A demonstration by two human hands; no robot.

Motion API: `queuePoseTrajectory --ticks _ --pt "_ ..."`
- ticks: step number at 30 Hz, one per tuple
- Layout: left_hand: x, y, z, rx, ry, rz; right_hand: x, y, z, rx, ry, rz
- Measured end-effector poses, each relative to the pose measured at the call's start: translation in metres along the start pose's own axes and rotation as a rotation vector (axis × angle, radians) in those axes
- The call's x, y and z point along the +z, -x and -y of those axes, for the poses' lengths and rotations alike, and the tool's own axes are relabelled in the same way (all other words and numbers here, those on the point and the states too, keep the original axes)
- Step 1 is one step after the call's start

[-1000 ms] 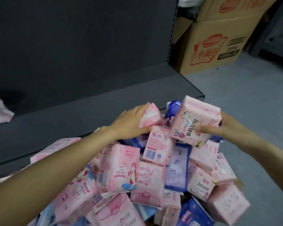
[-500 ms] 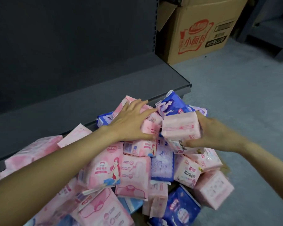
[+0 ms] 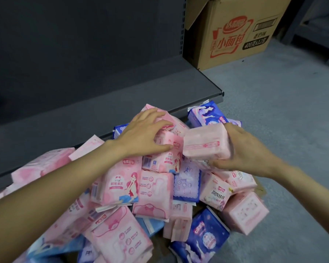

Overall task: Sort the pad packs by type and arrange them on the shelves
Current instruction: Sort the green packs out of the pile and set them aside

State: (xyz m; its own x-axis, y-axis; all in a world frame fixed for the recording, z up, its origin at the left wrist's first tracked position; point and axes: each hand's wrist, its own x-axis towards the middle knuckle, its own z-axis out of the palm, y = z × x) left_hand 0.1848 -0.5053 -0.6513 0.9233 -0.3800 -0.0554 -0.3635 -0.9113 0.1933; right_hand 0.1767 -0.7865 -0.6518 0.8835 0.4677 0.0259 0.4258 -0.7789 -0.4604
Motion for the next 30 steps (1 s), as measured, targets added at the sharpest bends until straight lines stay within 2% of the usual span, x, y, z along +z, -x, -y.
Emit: queuePoseTrajectory --ticks 3,8,11,13,15,22,30 --pt "0.003 0.008 -0.001 -0.038 -0.001 0.009 -0.006 0.006 0.001 -0.001 -0.009 0.300" --pt "0.008 0.007 -0.009 -0.014 -0.009 -0.034 0.023 0.029 -0.003 -0.176 0.028 0.690" --pt "0.014 0.008 -0.016 0.054 -0.060 -0.058 0.050 0.040 -0.005 -0.273 0.122 0.812" --pt "0.020 0.012 -0.018 0.093 -0.082 -0.055 0.068 0.048 -0.011 -0.336 0.299 0.742" --pt "0.025 0.015 -0.017 0.115 -0.073 -0.049 0.082 0.056 -0.017 -0.388 0.373 0.643" --pt "0.028 0.016 -0.017 0.131 -0.054 -0.058 0.080 0.070 -0.020 -0.274 0.191 0.581" --pt "0.032 0.018 -0.013 0.186 -0.019 -0.121 0.060 0.049 0.002 -0.226 -0.073 0.311"
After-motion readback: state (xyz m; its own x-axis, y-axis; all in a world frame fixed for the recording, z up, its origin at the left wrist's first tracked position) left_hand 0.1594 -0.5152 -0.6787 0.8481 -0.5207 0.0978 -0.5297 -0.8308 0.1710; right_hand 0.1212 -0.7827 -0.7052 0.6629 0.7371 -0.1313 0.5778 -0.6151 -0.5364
